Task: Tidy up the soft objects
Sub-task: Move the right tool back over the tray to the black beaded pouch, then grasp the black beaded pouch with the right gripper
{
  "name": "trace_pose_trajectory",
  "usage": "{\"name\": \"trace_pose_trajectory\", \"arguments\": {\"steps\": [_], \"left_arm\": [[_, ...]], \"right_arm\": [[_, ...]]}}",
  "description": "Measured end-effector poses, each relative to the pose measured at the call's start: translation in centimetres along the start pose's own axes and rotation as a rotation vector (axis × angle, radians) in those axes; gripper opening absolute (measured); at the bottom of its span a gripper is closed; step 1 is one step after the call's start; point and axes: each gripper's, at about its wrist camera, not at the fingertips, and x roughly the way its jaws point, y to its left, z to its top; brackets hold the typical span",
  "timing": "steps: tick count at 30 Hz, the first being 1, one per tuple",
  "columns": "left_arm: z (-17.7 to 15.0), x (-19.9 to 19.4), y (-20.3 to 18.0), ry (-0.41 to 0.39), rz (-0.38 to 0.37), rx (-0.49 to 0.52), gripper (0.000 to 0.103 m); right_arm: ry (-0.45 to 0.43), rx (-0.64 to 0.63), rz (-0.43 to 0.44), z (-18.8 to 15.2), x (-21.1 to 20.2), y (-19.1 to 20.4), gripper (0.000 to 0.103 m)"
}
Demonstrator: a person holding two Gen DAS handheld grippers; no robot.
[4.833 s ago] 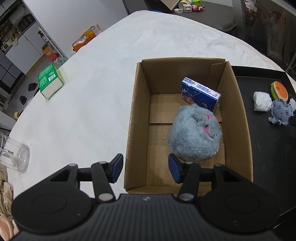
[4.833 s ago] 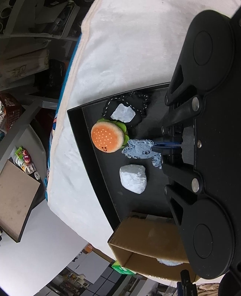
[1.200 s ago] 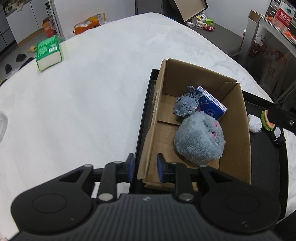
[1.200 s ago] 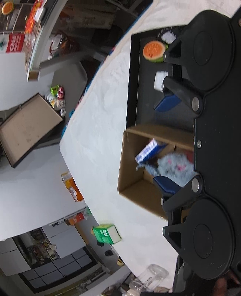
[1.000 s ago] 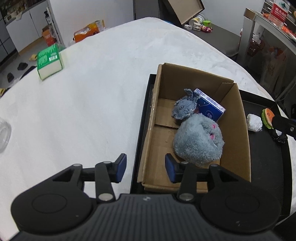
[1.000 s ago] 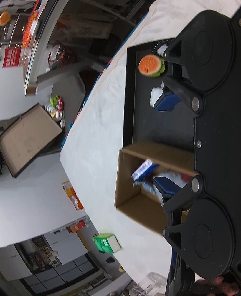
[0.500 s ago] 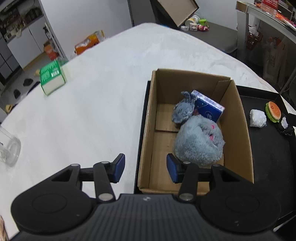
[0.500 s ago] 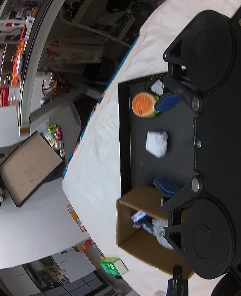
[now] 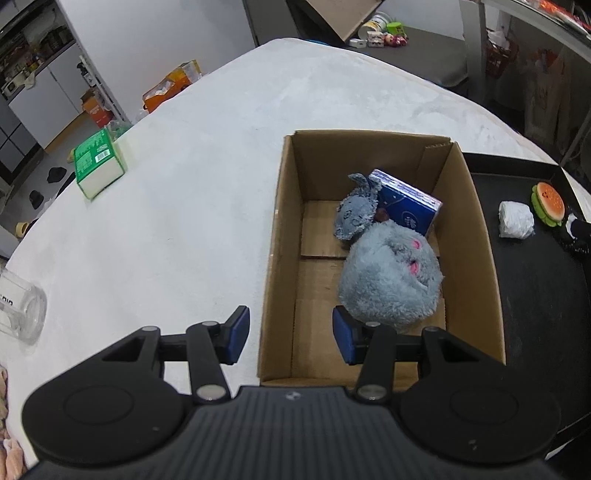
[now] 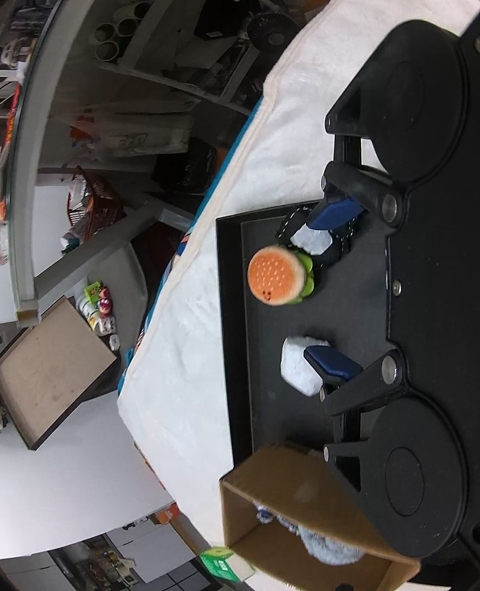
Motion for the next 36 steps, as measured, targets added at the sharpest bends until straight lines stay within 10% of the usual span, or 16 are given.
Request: {"name": "trace_pose_trajectory", "arguments": {"steps": [22, 25, 36], "left_arm": [[1.2, 1.7, -2.0, 0.084, 0.082, 0.037, 0.048], [1.2, 1.6, -2.1, 0.083, 0.09, 0.04, 0.048], [1.0, 0.9, -1.8, 0.06, 0.086, 0.019, 0.048]], "right_arm": [[0.073, -0.014, 0.003, -0.6, 4.2, -2.4, 0.057], [0.112, -0.016, 0.01, -0.6, 4.6, -2.5, 0.033], [0.112, 0.034, 0.036, -1.3, 3.2, -2.8, 0.027]]}}
